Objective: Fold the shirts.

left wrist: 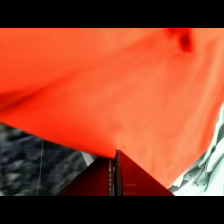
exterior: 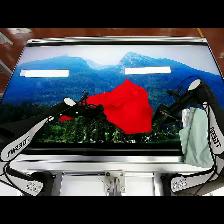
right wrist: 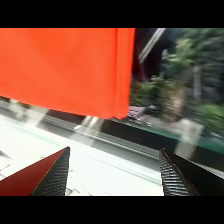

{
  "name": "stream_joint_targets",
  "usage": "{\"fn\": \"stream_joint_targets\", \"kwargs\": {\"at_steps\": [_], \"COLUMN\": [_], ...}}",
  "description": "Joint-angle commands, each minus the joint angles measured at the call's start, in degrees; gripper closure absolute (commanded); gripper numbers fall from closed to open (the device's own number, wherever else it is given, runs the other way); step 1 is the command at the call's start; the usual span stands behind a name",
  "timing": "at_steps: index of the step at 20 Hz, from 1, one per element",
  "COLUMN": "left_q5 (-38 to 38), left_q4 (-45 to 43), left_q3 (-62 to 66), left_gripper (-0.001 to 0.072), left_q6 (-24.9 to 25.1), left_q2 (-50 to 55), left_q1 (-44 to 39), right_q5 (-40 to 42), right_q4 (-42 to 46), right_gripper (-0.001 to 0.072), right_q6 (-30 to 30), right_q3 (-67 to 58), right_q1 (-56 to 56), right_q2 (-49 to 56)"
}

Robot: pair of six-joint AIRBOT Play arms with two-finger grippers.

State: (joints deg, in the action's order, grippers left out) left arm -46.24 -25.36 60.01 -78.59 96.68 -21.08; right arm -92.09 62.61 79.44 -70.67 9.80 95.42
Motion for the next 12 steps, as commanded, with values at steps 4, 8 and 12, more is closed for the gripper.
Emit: {"fn": "stream_joint_targets", "kwargs": {"at_steps": [4,8,12], "left_q5": [-0.5,-0.5,-0.5], "left_q4": [0.1,0.1,-0.7], "left_q3": [0.1,0.1,0.1], "left_gripper": [0.0670,0.0670,0.0671], "left_q6": [2.4,2.6,3.6], "left_q2": [-3.3,-3.8,-6.6], "left_q1": [0.0,0.0,0.0], "right_q5": [14.0,16.3,16.1], "right_q4": [-2.5,-2.2,-3.0], "right_gripper": [0.0039,0.0541,0.0655], "right_q6": [0.0,2.5,1.5], "right_q3": [10.1,10.1,9.3], "right_q1": [-5.3,-9.0,-9.1], "right_q2": [0.0,-0.1,-4.6]}}
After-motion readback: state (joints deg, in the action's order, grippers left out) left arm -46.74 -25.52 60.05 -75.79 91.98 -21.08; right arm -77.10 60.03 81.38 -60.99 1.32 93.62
